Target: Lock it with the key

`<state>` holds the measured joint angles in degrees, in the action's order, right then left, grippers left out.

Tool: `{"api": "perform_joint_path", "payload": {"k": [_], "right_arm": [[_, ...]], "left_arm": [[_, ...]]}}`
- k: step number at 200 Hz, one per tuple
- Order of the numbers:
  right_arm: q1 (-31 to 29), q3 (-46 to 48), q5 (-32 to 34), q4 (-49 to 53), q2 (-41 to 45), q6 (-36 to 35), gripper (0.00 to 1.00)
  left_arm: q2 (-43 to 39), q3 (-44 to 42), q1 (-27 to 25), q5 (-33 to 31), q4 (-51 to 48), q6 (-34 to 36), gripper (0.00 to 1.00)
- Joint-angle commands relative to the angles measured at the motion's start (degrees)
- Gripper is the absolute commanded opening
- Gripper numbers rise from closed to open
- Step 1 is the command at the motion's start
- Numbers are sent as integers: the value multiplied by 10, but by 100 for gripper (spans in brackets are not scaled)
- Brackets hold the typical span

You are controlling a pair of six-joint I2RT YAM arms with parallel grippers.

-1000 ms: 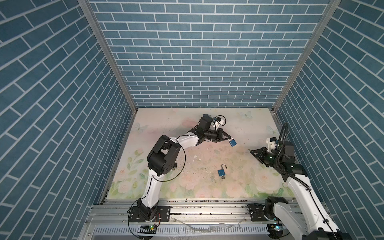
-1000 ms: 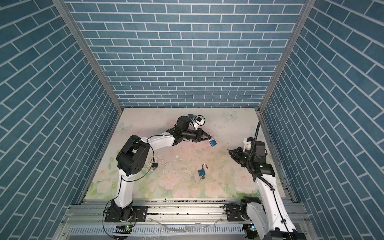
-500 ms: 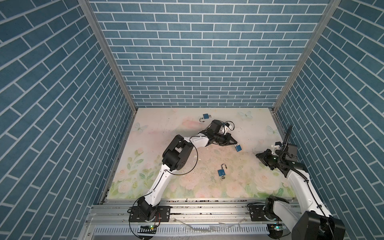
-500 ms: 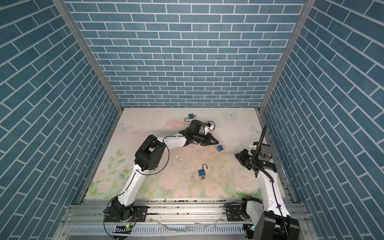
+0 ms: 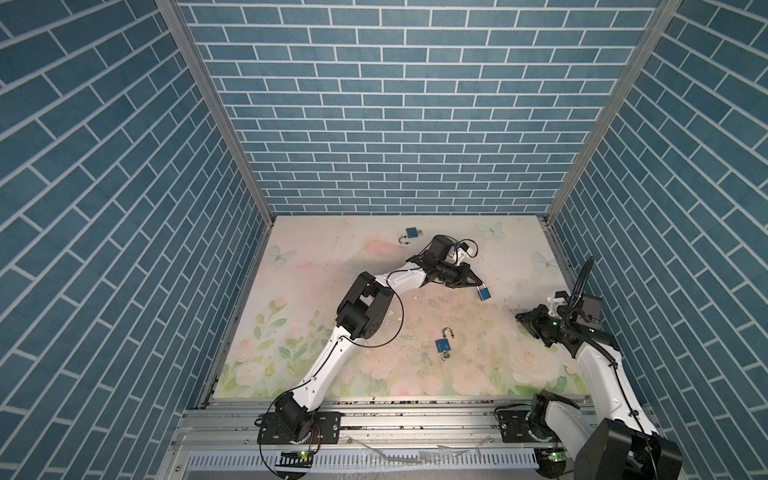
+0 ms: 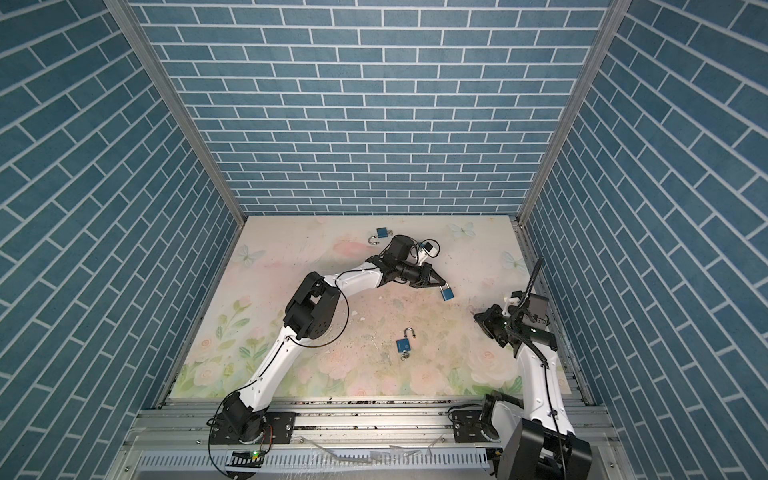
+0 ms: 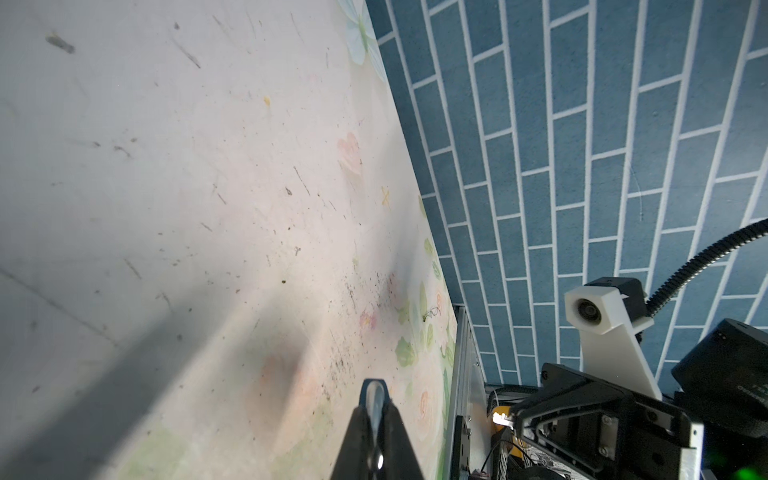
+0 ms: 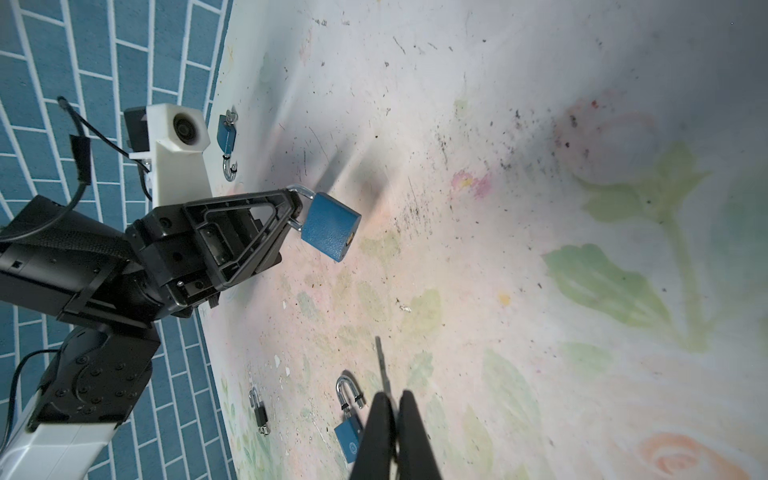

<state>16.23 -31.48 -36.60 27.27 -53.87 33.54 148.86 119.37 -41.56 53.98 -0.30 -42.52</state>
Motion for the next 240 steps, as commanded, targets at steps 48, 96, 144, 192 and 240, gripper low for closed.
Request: {"api": "perform_joint_path", "payload": {"k": [48,96,144,192,240], "right_arm": [[5,8,-18,19,5,-29,0],[5,0,-11,29,-6,-37,0],[5,0,-11,29,-9,-39,0],[5,1,-8,27,-16,-42,0],[4,3,-3,24,-24,-43,0]], "left_arm": [[38,71,-6,7,-105,50,0],[62,111,-5,4,-159,72,0],[91,156,-2,3,-221,93,0],[100,174,-2,-12,-239,98,7],[116,205,-1,-36,-278,110,19]]}}
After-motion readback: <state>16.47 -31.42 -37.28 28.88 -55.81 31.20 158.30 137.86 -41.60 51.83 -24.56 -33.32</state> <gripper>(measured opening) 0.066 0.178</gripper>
